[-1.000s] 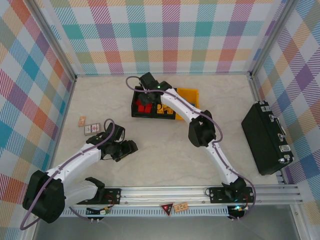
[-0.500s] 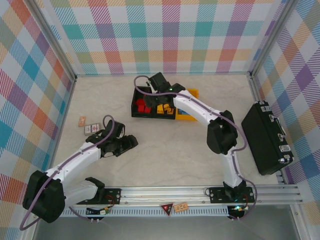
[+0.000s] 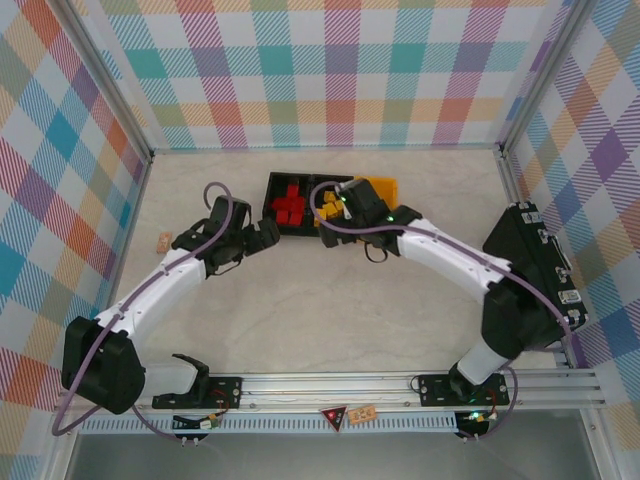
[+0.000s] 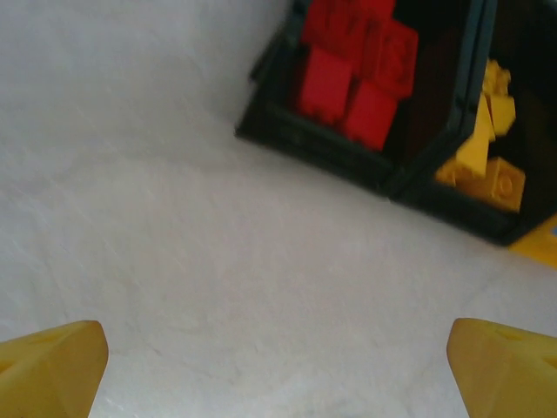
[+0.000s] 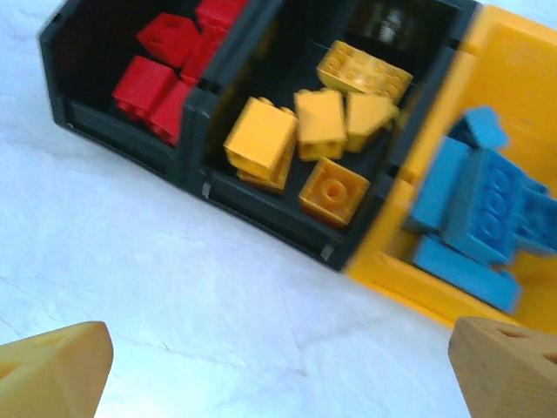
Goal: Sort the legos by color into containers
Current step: Place the lego in the container, then reset both arms
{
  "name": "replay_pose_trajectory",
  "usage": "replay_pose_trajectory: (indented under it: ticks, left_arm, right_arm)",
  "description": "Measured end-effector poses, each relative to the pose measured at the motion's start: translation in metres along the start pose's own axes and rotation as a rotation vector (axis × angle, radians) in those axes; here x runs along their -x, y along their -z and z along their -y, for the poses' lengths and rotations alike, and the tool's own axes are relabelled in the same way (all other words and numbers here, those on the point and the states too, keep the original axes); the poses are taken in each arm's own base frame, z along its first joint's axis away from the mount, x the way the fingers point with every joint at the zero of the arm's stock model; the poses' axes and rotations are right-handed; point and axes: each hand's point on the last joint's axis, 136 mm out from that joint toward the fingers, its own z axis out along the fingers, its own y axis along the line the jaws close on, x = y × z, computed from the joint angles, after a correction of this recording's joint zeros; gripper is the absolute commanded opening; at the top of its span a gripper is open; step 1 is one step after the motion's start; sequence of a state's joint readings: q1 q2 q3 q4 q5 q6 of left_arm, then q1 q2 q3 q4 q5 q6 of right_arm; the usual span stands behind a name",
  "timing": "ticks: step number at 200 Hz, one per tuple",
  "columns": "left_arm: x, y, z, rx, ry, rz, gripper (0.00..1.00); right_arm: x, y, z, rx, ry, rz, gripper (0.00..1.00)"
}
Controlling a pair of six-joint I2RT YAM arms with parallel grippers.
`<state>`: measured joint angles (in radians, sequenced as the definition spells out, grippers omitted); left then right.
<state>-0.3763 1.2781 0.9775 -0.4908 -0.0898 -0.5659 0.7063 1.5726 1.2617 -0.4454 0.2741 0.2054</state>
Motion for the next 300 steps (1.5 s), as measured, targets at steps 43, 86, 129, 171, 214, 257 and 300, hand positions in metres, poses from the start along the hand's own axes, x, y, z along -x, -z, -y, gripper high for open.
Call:
replay_pose_trajectory:
  ticks: [43, 86, 129, 171, 214, 257, 300]
  left_arm:
    - [0.049, 0.002, -0.035, 0.119, -0.014, 0.162, 1.0]
    - [0.06, -0.006, -0.085, 0.258, -0.073, 0.277, 1.0]
    - [0.051, -0.02, -0.139, 0.457, -0.13, 0.32, 1.0]
    - [0.04, -0.054, -0.155, 0.49, -0.18, 0.368, 1.0]
    - [0.044, -0.079, -0.151, 0.466, -0.256, 0.434, 1.0]
    - [0.043, -0.079, -0.139, 0.367, -0.3, 0.512, 1.0]
    - [0.036, -0.085, -0.135, 0.277, -0.312, 0.53, 1.0]
  right_arm:
    - [-0.022, 0.046, 0.067, -0.186, -0.079, 0.109, 0.99]
    - [-0.059, 0.076, 0.157, -0.476, -0.215, 0.254, 0.99]
    - [-0.119, 0.067, 0.206, -0.655, -0.219, 0.313, 0.99]
    - [-0.132, 0.049, 0.235, -0.739, -0.225, 0.318, 0.99]
    - [-0.134, 0.021, 0.243, -0.718, -0.166, 0.334, 0.99]
    - [-0.114, -0.008, 0.238, -0.573, -0.134, 0.396, 0.99]
    - [-0.112, -0.016, 0.258, -0.457, -0.219, 0.43, 0.99]
